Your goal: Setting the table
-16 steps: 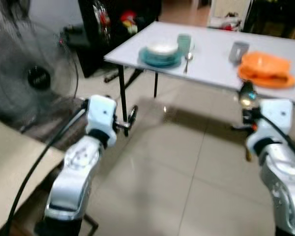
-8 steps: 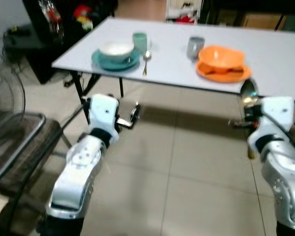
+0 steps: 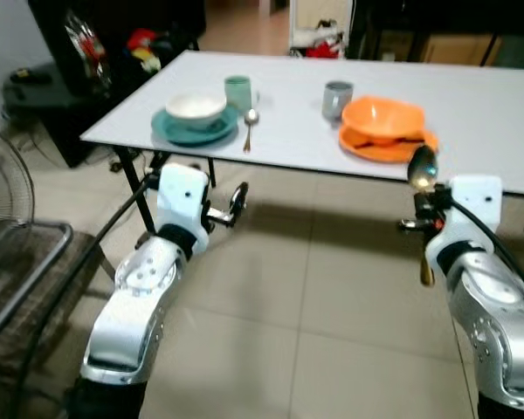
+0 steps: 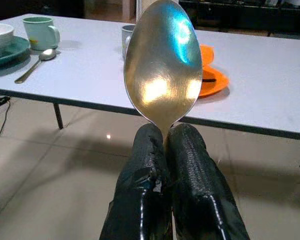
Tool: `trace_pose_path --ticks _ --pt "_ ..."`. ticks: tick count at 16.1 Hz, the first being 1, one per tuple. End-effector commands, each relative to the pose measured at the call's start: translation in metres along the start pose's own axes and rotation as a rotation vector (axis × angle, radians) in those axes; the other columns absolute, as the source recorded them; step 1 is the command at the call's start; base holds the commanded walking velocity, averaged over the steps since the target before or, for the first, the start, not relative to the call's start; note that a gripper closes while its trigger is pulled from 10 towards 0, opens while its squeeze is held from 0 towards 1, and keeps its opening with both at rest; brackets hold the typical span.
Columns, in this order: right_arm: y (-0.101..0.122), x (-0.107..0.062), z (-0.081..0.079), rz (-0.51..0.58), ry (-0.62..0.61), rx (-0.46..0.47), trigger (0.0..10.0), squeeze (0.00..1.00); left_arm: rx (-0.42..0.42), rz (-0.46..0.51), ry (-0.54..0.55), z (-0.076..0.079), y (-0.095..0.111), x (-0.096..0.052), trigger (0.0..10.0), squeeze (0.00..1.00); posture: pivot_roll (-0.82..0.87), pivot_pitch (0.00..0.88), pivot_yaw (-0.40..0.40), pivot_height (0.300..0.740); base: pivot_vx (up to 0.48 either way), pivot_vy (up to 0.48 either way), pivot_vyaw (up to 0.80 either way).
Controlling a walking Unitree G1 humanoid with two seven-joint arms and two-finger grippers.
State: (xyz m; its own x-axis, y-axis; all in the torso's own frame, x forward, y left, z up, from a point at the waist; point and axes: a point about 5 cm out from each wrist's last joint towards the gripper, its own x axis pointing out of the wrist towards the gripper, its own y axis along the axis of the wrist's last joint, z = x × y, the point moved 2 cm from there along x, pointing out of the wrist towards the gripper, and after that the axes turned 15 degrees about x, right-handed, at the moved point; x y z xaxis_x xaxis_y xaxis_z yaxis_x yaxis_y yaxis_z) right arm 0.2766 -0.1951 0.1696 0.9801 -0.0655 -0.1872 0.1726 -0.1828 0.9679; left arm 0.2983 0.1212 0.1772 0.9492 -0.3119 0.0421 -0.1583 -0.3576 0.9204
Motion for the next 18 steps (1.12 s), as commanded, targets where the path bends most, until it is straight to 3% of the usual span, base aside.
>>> trace_pose_path --ticks 1,18 --pt "0.0043 -0.0019 -0.0118 0.013 0.048 0.004 10.0 0.0 0.011 -0.017 0.016 -0.0068 -0.0044 -0.0018 10.0 0.0 0.04 0.0 0.04 0.74 0.349 0.0 0.0" --pt "0.0054 0.0028 -0.0158 0.004 0.109 0.001 10.0 0.0 0.004 -0.028 0.018 -0.0058 -0.008 -0.007 10.0 0.0 0.05 0.0 0.029 0.74 0.369 0.0 -0.09"
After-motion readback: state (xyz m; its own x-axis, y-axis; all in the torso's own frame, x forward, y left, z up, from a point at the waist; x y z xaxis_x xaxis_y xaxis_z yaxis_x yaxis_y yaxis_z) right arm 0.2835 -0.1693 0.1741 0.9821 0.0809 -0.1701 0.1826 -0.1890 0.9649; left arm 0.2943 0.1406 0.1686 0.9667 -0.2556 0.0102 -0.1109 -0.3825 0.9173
